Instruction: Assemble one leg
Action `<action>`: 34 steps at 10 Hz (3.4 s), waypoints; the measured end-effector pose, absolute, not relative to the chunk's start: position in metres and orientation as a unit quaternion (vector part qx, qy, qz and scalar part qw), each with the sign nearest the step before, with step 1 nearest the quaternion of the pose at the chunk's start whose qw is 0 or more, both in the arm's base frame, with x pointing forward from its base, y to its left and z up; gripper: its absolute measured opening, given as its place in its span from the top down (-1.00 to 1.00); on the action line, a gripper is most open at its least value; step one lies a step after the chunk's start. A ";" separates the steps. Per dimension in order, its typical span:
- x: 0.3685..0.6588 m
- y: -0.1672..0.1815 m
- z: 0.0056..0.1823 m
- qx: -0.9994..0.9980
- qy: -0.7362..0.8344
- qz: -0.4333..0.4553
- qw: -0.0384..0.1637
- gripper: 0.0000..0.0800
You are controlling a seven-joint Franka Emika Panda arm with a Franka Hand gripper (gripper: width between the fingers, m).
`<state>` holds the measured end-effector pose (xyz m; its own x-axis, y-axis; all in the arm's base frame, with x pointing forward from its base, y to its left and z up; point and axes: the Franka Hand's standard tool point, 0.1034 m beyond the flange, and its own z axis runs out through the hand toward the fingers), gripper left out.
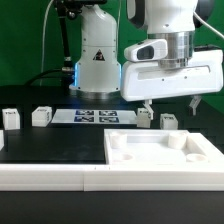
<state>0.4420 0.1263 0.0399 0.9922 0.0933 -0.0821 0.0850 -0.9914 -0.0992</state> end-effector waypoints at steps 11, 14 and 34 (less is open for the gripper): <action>0.421 0.139 0.025 -0.922 -0.043 0.384 0.034 -0.62; 0.412 0.138 0.014 -0.904 -0.044 0.424 0.034 -0.62; 0.457 0.129 0.104 -0.943 -0.072 0.321 0.054 0.27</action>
Offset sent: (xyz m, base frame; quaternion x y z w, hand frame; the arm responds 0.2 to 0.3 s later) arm -0.0041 0.0067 -0.0007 0.0145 -0.1267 0.0027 0.9918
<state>0.4574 0.1290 0.1041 0.7841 0.1709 -0.5966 0.1012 -0.9837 -0.1488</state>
